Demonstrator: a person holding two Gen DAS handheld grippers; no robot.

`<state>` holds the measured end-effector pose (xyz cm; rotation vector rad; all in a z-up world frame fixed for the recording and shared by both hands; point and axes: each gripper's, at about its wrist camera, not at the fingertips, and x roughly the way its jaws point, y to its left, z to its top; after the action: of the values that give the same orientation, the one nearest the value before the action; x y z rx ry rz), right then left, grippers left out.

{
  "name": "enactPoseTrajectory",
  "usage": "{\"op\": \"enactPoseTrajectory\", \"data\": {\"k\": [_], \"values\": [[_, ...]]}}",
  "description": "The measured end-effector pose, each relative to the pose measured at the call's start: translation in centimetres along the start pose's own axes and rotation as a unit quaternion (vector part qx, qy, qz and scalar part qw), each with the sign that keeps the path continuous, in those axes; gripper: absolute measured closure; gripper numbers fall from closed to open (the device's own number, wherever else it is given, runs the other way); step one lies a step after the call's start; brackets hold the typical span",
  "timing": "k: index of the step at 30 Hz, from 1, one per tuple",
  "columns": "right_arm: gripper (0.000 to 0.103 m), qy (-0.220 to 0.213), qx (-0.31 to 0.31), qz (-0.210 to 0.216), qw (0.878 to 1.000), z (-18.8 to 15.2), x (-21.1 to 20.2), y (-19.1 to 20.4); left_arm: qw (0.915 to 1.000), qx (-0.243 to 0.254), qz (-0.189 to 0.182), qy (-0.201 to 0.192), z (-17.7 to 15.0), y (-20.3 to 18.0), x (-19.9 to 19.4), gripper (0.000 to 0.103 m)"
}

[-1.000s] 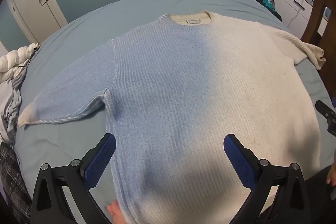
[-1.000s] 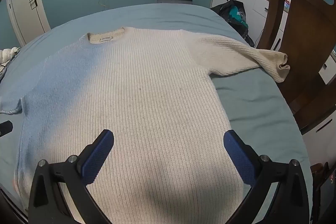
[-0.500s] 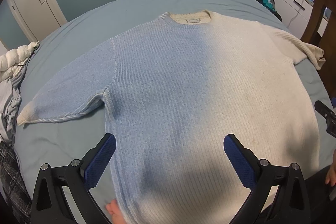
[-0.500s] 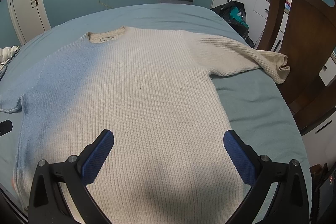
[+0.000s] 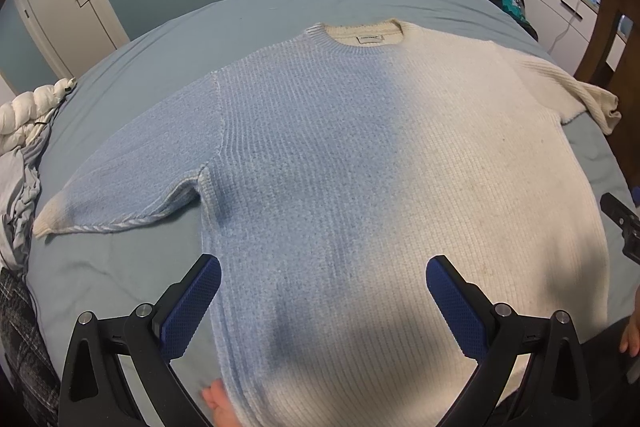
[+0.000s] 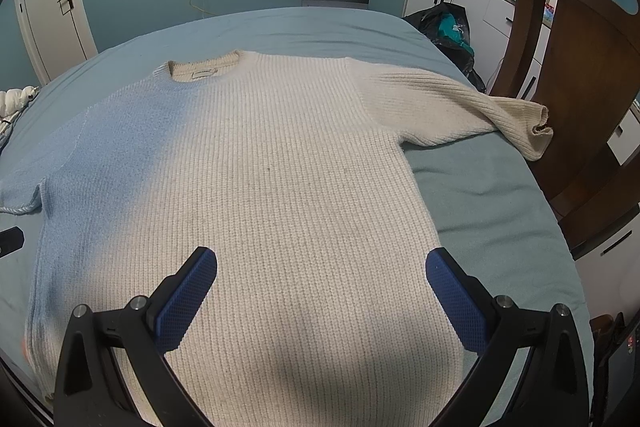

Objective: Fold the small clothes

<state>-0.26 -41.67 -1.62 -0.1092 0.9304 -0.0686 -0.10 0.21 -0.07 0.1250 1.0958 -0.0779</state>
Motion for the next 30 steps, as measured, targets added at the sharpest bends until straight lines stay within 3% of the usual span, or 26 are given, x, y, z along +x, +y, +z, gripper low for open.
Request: {"op": "enactPoseTrajectory", "data": {"k": [8, 14, 20, 23, 26, 28, 30], "values": [[0.001, 0.006, -0.002, 0.0, 1.0, 0.1, 0.4, 0.2, 0.9999, -0.01, -0.012, 0.006, 0.1, 0.3, 0.2, 0.0], [0.001, 0.016, -0.01, -0.006, 1.0, 0.2, 1.1, 0.5, 0.9984, -0.035, -0.044, 0.007, 0.2, 1.0, -0.2, 0.0], [0.001, 0.015, -0.018, -0.011, 1.0, 0.0, 1.0, 0.7, 0.9963, -0.067, -0.041, 0.034, 0.7, 2.9, -0.3, 0.0], [0.001, 0.015, -0.018, -0.011, 1.0, -0.1, 1.2, 0.6, 0.9892, -0.126, -0.059, 0.047, 1.3, 5.6, -0.6, 0.0], [0.001, 0.022, -0.018, -0.007, 1.0, -0.2, 1.6, 0.6, 0.9748, -0.186, -0.115, 0.045, 1.8, 9.1, -0.9, 0.0], [0.001, 0.025, -0.018, -0.003, 1.0, -0.3, 1.7, 0.6, 0.9674, -0.216, -0.123, 0.047, 2.2, 11.3, -0.8, 0.0], [0.001, 0.027, -0.018, 0.0, 0.999, -0.3, 1.7, 0.6, 0.9621, -0.248, -0.106, 0.04, 2.1, 14.6, -0.5, 0.0]]}}
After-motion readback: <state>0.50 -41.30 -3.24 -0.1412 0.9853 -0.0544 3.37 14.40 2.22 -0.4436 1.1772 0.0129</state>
